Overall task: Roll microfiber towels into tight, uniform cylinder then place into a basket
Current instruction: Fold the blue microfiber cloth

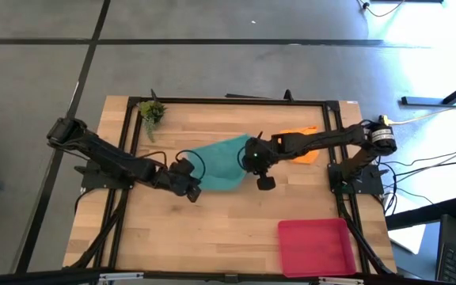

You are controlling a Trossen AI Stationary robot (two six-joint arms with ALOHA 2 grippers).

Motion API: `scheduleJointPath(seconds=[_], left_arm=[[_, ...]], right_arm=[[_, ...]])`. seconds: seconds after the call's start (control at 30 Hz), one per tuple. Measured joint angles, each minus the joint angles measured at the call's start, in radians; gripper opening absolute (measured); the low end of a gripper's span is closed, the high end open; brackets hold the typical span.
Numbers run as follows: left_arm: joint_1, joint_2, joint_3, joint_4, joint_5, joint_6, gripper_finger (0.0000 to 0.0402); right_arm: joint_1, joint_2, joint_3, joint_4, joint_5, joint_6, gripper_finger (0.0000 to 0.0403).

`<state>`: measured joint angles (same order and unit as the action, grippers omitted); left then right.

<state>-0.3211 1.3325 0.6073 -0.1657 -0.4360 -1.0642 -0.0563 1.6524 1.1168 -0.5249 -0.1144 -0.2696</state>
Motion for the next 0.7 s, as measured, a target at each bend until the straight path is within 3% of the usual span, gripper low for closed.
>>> scheduleJointPath(seconds=[0.27, 0.53, 0.7], left_arm=[[-0.030, 0.002, 0.000, -0.045, -0.155, -0.005, 0.0000], [-0.033, 0.003, 0.000, -0.142, -0.273, -0.033, 0.0000], [-0.006, 0.003, 0.000, -0.153, -0.313, -0.029, 0.0000]], right_arm=[[-0.096, 0.052, 0.001, 0.076, -0.043, -0.033, 0.0007], [-0.154, 0.083, 0.001, 0.163, 0.073, -0.051, 0.0004], [-0.192, 0.090, 0.001, 0.164, 0.079, -0.048, 0.0005]])
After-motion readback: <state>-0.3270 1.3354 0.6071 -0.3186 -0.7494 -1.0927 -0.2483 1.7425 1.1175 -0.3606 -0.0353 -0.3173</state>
